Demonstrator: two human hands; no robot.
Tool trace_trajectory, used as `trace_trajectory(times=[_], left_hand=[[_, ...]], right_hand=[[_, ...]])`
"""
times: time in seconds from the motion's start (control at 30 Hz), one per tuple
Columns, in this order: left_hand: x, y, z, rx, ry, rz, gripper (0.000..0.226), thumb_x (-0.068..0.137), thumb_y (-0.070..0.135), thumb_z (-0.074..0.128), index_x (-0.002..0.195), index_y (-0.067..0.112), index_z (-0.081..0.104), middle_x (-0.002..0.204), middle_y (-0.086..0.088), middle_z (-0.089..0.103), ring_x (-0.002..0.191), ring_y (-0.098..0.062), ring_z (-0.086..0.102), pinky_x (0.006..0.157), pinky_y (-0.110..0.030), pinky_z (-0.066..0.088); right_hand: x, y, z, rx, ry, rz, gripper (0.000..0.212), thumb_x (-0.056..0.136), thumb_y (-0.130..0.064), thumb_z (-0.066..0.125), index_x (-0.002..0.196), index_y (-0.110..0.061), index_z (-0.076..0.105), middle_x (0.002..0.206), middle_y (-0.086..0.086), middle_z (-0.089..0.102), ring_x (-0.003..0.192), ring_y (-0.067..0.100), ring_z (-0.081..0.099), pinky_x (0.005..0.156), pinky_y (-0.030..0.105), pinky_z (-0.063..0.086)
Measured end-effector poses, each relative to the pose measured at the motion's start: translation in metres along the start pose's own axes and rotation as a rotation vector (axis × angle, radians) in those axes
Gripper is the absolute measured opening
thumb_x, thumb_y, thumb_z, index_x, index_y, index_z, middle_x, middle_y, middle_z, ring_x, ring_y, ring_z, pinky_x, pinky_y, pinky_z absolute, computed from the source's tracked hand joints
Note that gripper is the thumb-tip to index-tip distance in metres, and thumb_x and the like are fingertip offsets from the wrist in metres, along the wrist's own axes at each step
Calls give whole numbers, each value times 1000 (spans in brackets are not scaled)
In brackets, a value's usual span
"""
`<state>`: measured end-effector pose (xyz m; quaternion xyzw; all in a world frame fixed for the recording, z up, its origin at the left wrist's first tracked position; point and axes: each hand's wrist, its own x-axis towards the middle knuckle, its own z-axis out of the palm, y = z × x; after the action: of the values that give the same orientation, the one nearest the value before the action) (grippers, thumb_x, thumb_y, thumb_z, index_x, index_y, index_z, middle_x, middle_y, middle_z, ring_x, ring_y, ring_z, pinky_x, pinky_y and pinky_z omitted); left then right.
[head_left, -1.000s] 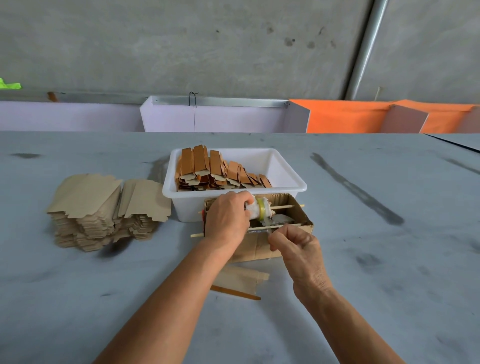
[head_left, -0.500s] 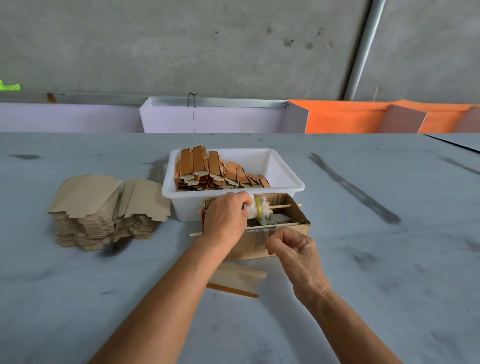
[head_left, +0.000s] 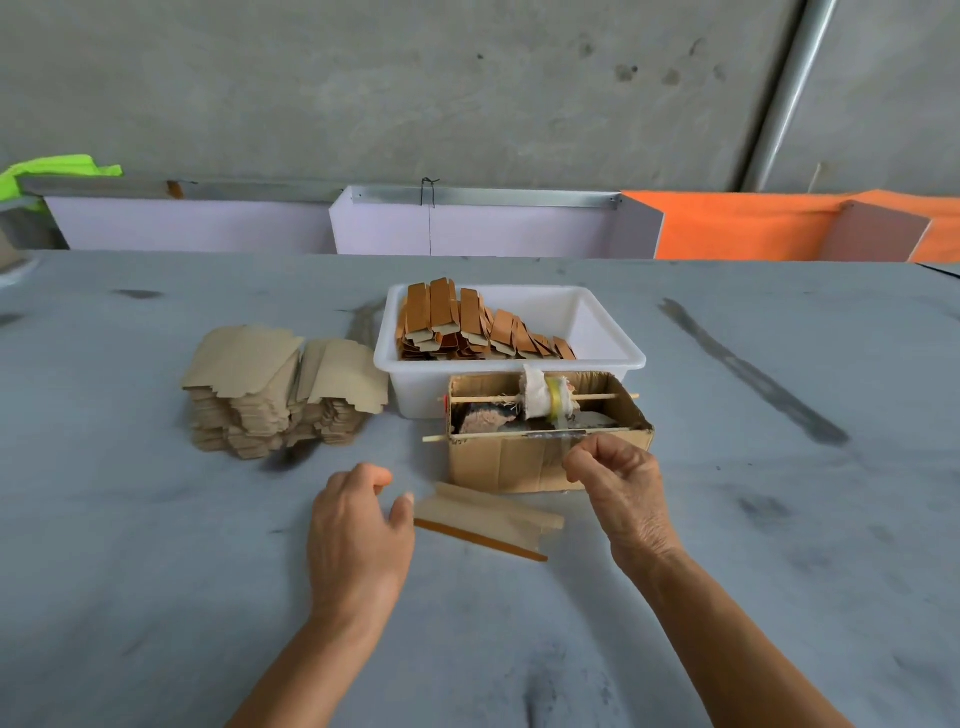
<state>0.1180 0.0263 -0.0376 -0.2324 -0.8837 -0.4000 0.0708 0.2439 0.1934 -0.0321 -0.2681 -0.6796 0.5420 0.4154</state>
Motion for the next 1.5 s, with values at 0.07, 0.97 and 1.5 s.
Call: trace_trajectory(times=[0.07,0.97,1.5], left_hand=[[0,-2,3,58,-60,46,27,81,16,68,106,7,63,108,-12,60,105,-31,52,86,-35,37],[8,-2,18,108,-326,319,4,79,21,71,79,21,67,95,5,55,98,-17,49,83,-27,36],[7,1,17,67,-323,322,5,79,19,72,79,17,67,94,7,55,97,-17,49,83,-30,37]], right_hand=[[1,-1,2,-7,10,9,16,76,3,58,60,7,55,55,9,48,58,9,44,52,12,41],[-3,-2,2,40,39,34,19,75,6,58,56,4,55,54,9,49,56,7,44,52,10,40],[-4,0,-1,53,41,142,20,76,0,60,57,1,61,60,10,56,60,8,49,53,5,41]])
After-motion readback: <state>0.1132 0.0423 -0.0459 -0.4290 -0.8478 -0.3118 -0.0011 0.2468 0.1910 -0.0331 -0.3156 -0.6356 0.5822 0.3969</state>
